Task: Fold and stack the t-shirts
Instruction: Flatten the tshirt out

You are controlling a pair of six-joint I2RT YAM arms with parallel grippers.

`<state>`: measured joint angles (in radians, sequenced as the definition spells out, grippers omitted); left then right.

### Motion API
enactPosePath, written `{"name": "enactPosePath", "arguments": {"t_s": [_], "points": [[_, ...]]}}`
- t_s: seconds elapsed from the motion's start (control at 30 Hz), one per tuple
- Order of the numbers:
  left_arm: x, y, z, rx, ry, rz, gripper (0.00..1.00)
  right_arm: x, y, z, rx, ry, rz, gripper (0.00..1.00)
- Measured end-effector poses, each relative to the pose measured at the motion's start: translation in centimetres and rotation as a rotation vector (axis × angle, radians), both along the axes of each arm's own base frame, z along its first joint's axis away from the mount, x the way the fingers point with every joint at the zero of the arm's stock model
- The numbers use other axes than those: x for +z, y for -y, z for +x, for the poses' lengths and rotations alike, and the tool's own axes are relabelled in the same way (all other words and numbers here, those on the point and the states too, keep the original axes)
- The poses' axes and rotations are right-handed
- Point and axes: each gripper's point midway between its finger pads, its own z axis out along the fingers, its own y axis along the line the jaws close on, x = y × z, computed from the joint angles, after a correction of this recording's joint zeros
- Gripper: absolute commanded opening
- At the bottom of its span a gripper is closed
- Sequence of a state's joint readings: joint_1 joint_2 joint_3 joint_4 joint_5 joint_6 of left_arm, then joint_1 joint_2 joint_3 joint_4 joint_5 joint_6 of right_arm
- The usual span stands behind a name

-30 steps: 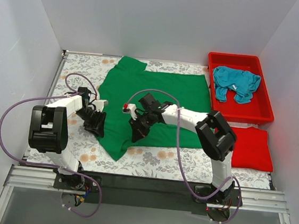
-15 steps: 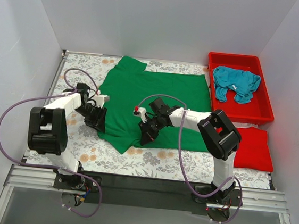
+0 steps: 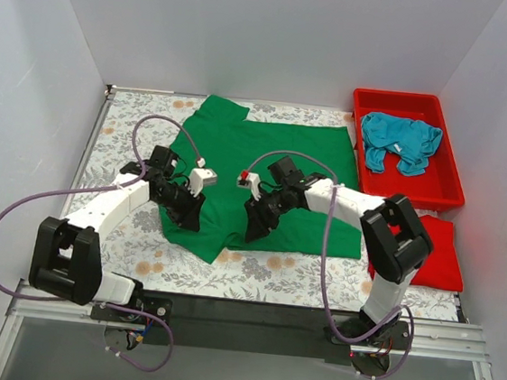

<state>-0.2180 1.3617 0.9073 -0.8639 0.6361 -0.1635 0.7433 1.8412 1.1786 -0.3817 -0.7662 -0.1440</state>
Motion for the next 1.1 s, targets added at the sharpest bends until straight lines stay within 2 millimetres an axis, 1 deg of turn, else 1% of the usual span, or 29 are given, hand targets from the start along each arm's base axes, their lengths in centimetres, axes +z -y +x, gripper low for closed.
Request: {"name": "enactPosePath", "arguments": {"t_s": [0.03,0.1,0.17,0.2,0.27,0.33,0.37,0.5,0.57,0.73,0.83,0.93,1.03,1.1], "points": [[-0.5,0.4,-0.4,-0.025,-0.002,0.011,0.22,0.8,0.6,0.4,-0.009,0.015,0.011,0.47],[-1.1,0.9,-0.9,-0.064,0.005,0.029,0.22,2.0,1.9,1.3,-0.033,0.049,0.024,0.44],[-1.8,1.4,-1.1,-0.100,0.019,0.056,0.21,2.4,3.6,2.6,-0.070,0.087,0.009,0.39],[-2.2,1.6,-1.2,-0.116,0.027,0.071,0.20,2.3,4.8,3.3,-0.093,0.106,-0.011,0.38],[-3.1,1.8,-1.3,-0.141,0.031,0.102,0.20,1.4,7.1,4.5,-0.137,0.131,-0.067,0.35],[-4.2,2.0,-1.6,-0.186,0.040,0.143,0.19,0.0,9.9,5.6,-0.186,0.147,-0.148,0.35],[-4.7,2.0,-1.9,-0.211,0.047,0.165,0.18,-0.7,11.3,6.0,-0.207,0.153,-0.194,0.34],[-6.8,1.4,-3.6,-0.305,0.055,0.261,0.18,-2.4,15.7,7.1,-0.259,0.181,-0.330,0.33],[-7.4,1.0,-4.1,-0.338,0.053,0.303,0.18,-2.9,17.0,7.4,-0.266,0.200,-0.379,0.31],[-7.5,0.9,-4.3,-0.402,0.112,0.370,0.18,-4.1,20.2,7.9,-0.278,0.239,-0.498,0.29],[-7.6,0.4,-4.8,-0.454,0.167,0.413,0.18,-4.5,21.8,8.2,-0.293,0.252,-0.553,0.29],[-7.5,-1.1,-5.9,-0.509,0.195,0.464,0.18,-4.6,23.1,8.8,-0.308,0.269,-0.589,0.29],[-7.4,-3.4,-7.8,-0.592,0.154,0.524,0.17,-4.7,23.9,9.1,-0.311,0.283,-0.613,0.29],[-6.9,-4.5,-8.8,-0.655,0.130,0.546,0.17,-4.8,24.2,9.1,-0.307,0.289,-0.623,0.29]]}}
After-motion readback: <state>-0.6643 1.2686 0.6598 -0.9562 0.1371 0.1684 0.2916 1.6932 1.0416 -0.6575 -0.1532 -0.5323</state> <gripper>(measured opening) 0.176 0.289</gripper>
